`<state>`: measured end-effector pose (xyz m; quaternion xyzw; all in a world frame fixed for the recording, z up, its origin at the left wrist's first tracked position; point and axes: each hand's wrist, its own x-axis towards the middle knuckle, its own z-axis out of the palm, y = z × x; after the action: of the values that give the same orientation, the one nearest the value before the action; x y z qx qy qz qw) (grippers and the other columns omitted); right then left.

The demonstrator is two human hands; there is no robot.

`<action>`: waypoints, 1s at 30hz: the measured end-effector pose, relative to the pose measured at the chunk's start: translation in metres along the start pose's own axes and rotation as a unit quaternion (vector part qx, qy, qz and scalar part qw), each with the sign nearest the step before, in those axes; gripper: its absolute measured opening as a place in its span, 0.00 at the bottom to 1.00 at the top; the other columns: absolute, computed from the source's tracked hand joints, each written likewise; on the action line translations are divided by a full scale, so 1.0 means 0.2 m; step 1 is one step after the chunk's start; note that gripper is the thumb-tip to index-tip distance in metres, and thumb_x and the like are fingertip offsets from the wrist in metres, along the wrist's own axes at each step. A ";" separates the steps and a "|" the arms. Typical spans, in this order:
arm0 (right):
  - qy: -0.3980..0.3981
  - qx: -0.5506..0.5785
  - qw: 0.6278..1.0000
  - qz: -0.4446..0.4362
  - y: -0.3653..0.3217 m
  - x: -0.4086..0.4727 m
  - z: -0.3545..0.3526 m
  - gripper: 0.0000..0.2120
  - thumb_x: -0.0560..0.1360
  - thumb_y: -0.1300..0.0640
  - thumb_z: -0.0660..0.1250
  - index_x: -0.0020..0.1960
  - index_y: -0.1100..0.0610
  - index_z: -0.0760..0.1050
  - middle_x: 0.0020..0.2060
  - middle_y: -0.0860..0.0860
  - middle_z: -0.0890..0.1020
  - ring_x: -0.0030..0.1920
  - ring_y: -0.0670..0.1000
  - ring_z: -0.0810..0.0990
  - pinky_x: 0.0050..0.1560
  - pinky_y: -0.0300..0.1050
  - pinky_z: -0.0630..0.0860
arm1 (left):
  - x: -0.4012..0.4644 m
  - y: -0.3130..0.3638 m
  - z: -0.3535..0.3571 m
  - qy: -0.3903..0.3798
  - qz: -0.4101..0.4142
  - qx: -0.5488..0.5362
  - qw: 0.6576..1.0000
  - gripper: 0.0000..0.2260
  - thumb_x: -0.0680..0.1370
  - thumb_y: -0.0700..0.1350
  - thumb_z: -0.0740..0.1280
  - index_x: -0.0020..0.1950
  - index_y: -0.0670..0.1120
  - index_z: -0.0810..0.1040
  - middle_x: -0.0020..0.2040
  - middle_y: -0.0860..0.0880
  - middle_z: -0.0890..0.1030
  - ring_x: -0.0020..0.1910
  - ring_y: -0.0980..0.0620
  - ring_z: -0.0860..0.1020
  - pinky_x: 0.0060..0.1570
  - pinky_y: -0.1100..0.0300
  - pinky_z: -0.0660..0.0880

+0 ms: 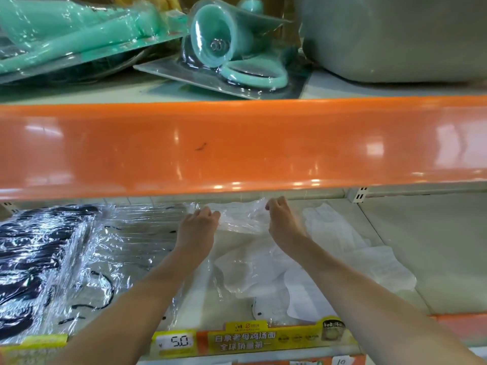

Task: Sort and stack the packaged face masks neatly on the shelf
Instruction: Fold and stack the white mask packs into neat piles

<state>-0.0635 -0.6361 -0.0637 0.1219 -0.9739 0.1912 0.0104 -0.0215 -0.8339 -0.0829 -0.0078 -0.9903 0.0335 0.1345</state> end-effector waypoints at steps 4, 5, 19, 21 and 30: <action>-0.012 0.012 1.000 0.020 0.03 0.06 0.07 0.15 0.74 0.74 0.58 0.58 0.65 0.70 0.59 0.55 0.71 0.46 0.50 0.69 0.40 0.36 0.65 | -0.04 0.07 0.03 -0.035 0.032 0.004 0.999 0.13 0.81 0.44 0.57 0.62 0.47 0.76 0.59 0.49 0.78 0.58 0.49 0.77 0.56 0.57 0.70; -0.011 0.033 0.999 0.032 0.03 0.06 0.10 0.14 0.73 0.75 0.58 0.57 0.65 0.71 0.58 0.57 0.71 0.47 0.52 0.71 0.44 0.41 0.70 | -0.06 0.09 0.04 -0.048 0.034 -0.001 0.998 0.14 0.82 0.46 0.55 0.63 0.46 0.74 0.61 0.49 0.77 0.60 0.50 0.75 0.58 0.57 0.68; -0.002 0.010 1.000 -0.006 0.05 0.10 0.18 0.21 0.72 0.75 0.59 0.64 0.65 0.69 0.62 0.57 0.70 0.61 0.57 0.68 0.62 0.46 0.67 | -0.05 0.23 0.07 -0.199 -0.044 -0.044 0.978 0.28 0.82 0.60 0.47 0.77 0.45 0.54 0.78 0.41 0.54 0.77 0.42 0.52 0.74 0.48 0.53; -0.002 0.006 1.000 -0.010 0.07 0.11 0.17 0.22 0.72 0.75 0.59 0.64 0.64 0.70 0.61 0.56 0.71 0.60 0.56 0.68 0.61 0.46 0.68 | -0.05 0.23 0.07 -0.202 -0.050 -0.047 0.977 0.29 0.82 0.60 0.46 0.78 0.45 0.52 0.78 0.40 0.52 0.77 0.41 0.49 0.74 0.47 0.51; -0.023 -0.069 0.996 -0.045 0.06 0.09 0.16 0.21 0.75 0.66 0.59 0.68 0.61 0.66 0.69 0.57 0.63 0.67 0.57 0.61 0.65 0.49 0.63 | -0.05 0.20 0.09 -0.205 -0.063 -0.065 0.975 0.28 0.83 0.59 0.48 0.77 0.44 0.53 0.77 0.38 0.53 0.76 0.38 0.51 0.74 0.46 0.52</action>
<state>-0.0826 -0.6410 -0.0963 0.1685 -0.9784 0.1196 0.0051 -0.0162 -0.7950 -0.1047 0.0527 -0.9954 -0.0381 -0.0708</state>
